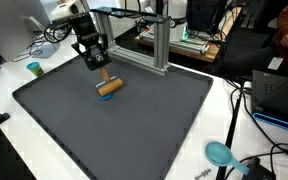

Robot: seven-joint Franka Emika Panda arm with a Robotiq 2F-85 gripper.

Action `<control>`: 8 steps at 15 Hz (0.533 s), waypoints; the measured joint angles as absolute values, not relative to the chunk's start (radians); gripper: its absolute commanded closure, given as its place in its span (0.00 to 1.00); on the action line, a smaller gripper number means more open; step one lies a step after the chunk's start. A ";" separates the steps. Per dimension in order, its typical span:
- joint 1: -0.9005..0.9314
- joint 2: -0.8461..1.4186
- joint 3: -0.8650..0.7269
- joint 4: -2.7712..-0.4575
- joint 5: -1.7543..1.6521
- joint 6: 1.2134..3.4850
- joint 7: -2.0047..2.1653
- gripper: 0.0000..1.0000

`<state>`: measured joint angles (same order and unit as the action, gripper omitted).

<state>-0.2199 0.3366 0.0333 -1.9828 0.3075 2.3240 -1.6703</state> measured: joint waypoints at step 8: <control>-0.218 0.357 0.044 -1.952 0.307 2.302 -1.670 0.77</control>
